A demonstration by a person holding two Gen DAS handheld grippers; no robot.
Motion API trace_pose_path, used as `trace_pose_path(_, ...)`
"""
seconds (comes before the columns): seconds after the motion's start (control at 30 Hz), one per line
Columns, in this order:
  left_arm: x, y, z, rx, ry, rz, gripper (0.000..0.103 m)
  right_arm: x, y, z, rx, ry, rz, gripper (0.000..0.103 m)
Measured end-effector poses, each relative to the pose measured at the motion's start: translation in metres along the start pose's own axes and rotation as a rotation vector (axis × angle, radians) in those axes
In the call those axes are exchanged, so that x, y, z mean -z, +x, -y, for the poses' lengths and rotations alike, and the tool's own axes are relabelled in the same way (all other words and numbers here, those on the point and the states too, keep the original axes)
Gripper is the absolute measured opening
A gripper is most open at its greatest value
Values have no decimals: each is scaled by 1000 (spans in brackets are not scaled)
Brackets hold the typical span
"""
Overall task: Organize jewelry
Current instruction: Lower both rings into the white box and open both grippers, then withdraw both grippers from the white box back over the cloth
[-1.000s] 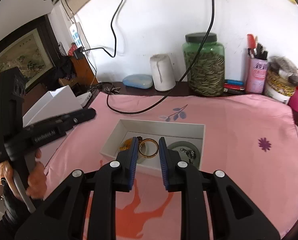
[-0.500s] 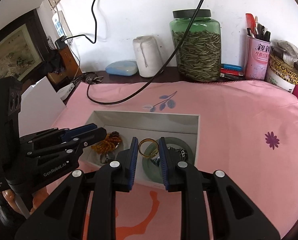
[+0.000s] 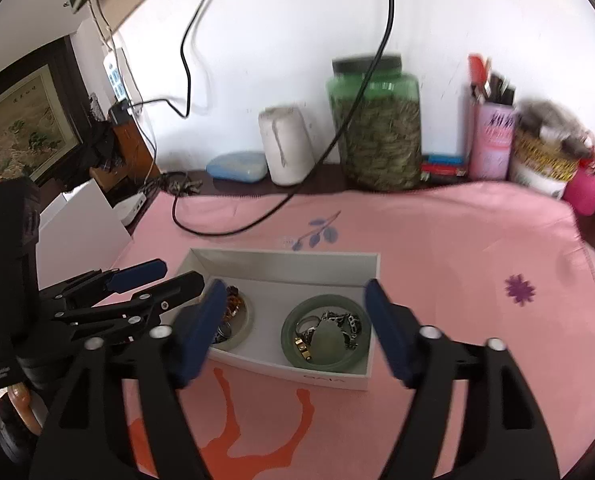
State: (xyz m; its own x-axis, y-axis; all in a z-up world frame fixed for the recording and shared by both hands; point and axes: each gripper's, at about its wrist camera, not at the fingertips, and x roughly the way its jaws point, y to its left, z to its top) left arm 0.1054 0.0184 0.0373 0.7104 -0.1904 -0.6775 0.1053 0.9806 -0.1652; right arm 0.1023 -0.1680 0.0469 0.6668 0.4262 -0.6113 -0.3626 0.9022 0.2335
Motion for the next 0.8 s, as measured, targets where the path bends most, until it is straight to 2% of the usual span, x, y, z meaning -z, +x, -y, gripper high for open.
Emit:
trace_pose_path(0.13,5,-20,-1,11,-22,8,73,4,-25,-7,30,-8,32,93)
trace_pose_path(0.2,12,-30,3,-1,-1,13,80,11,-37,-10,47,-28,35,96)
trace_pose_path(0.4,51,-50,13,-24,67,-10,93,46,-56,-14,83,-63,0,96)
trace_pose_path(0.6,83,-46,8,-30,42,-68,94,80,-48,-10,87,-35,-52,96)
trace_pose_path(0.8,95,-39,12,-61,73,-65,94,92,-35,-5,130,-52,-89,96)
